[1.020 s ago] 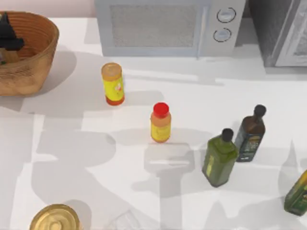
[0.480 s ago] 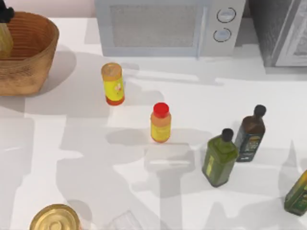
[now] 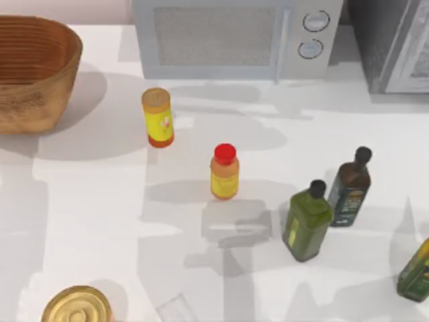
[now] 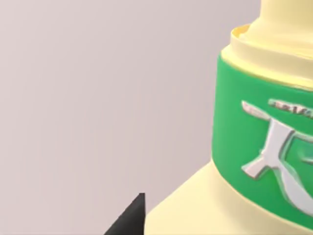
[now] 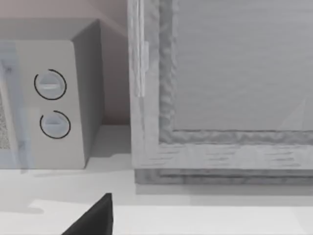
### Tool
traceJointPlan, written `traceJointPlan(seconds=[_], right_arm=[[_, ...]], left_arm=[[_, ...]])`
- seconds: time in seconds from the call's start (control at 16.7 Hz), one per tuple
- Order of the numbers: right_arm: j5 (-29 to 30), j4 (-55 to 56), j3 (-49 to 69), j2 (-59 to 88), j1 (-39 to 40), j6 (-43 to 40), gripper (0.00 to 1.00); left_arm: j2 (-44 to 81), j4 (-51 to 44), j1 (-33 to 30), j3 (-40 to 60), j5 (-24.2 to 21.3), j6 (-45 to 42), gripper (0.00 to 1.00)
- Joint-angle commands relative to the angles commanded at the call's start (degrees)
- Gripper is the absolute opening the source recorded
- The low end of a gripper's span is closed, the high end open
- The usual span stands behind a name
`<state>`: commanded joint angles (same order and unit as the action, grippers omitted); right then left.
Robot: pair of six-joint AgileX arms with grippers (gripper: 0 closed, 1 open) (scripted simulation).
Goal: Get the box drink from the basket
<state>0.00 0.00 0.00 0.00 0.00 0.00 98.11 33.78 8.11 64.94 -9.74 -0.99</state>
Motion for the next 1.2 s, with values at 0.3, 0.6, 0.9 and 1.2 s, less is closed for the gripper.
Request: traceJointPlan(seconds=[0.3,0.6,0.9,1.2], right_arm=[[0.0,0.0,0.0,0.0,0.0,0.0,1.00],[0.0,0.0,0.0,0.0,0.0,0.0,1.00],[0.0,0.0,0.0,0.0,0.0,0.0,1.00],[0.0,0.0,0.0,0.0,0.0,0.0,1.00]], left_arm=[[-1.0,-1.7,0.0,0.7,0.0,0.0,0.00],[-3.8,-3.3,-0.2,-2.4,0.5,0.2,0.00],[-20.5,-8.6,-1.6,-13.5,2.1,0.4,0.00],[-48.4,-16.4,-3.8,-29.9,4.6,0.5,0.00]])
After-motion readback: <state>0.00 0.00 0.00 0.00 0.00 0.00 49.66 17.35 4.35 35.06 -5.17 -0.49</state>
